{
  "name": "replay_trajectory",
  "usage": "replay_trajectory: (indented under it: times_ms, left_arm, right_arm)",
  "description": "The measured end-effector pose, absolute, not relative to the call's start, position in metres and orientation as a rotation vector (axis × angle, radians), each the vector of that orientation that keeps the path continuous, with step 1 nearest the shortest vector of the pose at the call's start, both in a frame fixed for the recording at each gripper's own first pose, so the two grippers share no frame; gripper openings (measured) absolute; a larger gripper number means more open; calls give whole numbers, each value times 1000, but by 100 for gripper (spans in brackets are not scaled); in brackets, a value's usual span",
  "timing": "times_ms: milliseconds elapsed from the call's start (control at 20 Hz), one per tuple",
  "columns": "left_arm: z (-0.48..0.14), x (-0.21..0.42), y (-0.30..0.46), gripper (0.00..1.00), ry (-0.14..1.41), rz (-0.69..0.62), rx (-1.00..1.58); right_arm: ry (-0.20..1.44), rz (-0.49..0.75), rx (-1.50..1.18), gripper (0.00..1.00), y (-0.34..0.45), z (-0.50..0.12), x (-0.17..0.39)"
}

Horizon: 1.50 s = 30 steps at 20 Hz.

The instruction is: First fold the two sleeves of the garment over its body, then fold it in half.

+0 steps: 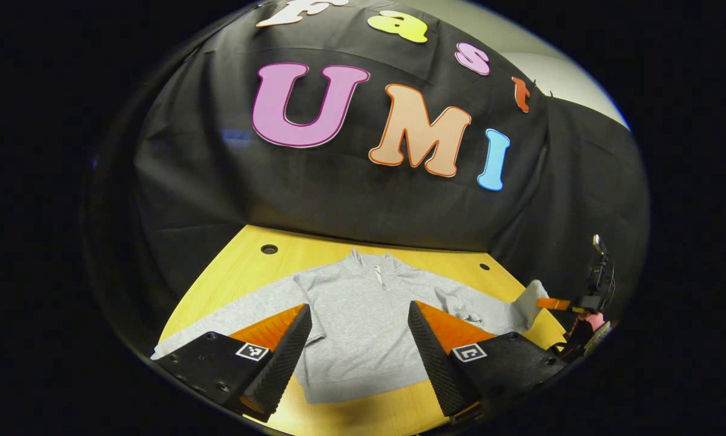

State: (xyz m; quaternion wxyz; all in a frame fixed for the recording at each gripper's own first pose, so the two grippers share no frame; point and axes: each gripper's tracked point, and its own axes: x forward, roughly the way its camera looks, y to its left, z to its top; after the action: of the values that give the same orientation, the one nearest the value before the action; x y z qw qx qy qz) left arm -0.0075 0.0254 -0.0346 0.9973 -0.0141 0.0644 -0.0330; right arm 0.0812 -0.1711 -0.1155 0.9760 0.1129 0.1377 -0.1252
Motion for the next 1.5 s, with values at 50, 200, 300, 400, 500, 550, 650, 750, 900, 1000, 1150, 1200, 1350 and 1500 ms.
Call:
replay_trajectory:
  times_ms: [50,200,300,400,500,550,650,750,900,1000,1150,1200,1350,1500]
  left_arm:
    - [-36,-9,32,93,130,-60,-31]
    - [-38,-14,56,93,129,-31,-42]
    - [-39,-17,72,93,132,-11,-51]
    - [-42,-21,88,93,137,11,-55]
    - [-46,-26,106,93,143,38,-58]
    - [-48,-29,114,93,146,54,-60]
    - [-53,-35,132,93,150,83,-72]
    - [-59,-44,151,94,155,121,-82]
    - [-70,-59,184,94,156,192,-97]
    - [-81,-67,205,94,164,242,-111]
    - [-99,-82,239,94,171,335,-124]
    - [-105,-86,251,94,175,373,-127]
    - [-132,-101,282,94,197,469,-140]
    - [-160,-107,301,94,243,528,-153]
  right_arm:
    - [261,-223,229,16,-152,-105,93]
    - [224,-129,222,15,-94,-79,124]
    - [209,-71,213,15,-58,-65,145]
    - [198,-12,209,15,-20,-55,164]
    - [189,53,213,15,23,-46,180]
    - [189,84,208,15,44,-44,189]
    - [197,145,183,15,87,-43,202]
    - [206,215,161,15,133,-42,212]
    - [211,329,155,15,204,-44,220]
    - [225,404,144,15,254,-49,219]
    - [244,508,108,15,319,-65,215]
    - [261,532,94,15,337,-73,216]
    - [327,590,57,15,379,-111,219]
    - [396,609,0,15,390,-145,225]
